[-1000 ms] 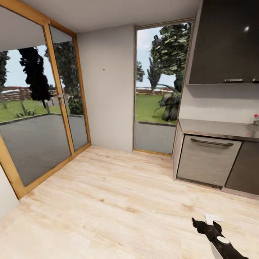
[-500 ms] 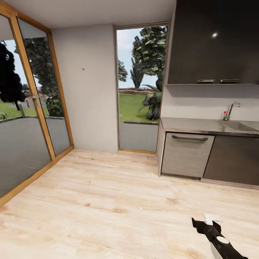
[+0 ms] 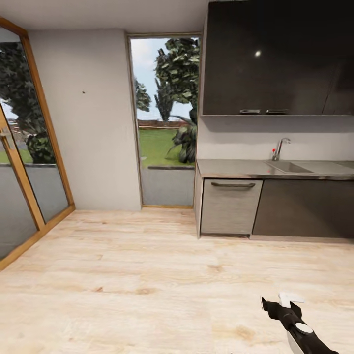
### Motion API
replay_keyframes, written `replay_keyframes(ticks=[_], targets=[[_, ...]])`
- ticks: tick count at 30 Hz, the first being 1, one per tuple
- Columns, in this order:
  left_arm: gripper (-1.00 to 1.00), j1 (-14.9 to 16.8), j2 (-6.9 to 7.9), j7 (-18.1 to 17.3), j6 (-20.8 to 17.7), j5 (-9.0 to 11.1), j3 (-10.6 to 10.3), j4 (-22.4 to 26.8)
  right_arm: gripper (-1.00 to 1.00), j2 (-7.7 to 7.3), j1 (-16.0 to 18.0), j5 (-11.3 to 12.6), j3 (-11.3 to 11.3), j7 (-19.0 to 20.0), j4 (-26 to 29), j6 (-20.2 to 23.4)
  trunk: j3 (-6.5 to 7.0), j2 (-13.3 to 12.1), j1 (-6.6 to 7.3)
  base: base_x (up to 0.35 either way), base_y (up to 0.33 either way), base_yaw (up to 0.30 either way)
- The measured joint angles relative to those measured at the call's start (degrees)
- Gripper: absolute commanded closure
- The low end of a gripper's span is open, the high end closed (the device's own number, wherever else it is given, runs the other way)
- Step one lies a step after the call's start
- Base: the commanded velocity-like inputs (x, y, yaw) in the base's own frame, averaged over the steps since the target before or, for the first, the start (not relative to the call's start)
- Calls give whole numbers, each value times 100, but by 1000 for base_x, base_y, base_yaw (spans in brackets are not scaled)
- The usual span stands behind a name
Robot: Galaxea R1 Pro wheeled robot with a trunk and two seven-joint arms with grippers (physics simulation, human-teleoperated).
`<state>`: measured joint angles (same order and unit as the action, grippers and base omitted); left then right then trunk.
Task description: In the kitchen, take the popcorn bag from the countertop, put it into the microwave, and heat it until the popcorn is cooked so the cooked popcorn ends up inside the bag.
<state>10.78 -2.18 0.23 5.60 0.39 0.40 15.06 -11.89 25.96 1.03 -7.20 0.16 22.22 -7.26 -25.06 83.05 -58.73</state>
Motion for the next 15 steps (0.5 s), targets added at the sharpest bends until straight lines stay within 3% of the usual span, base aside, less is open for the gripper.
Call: replay_keyframes(ticks=[11,15], targets=[[-100,0,4,1,1,1,0,0,-100,9,0,-8,9,0,-9,0,0,0,0,0,-3,-300],[-100,0,3,1,1,1,0,0,-100,17,1,-8,9,0,-8,0,0,0,0,0,-217,-300]])
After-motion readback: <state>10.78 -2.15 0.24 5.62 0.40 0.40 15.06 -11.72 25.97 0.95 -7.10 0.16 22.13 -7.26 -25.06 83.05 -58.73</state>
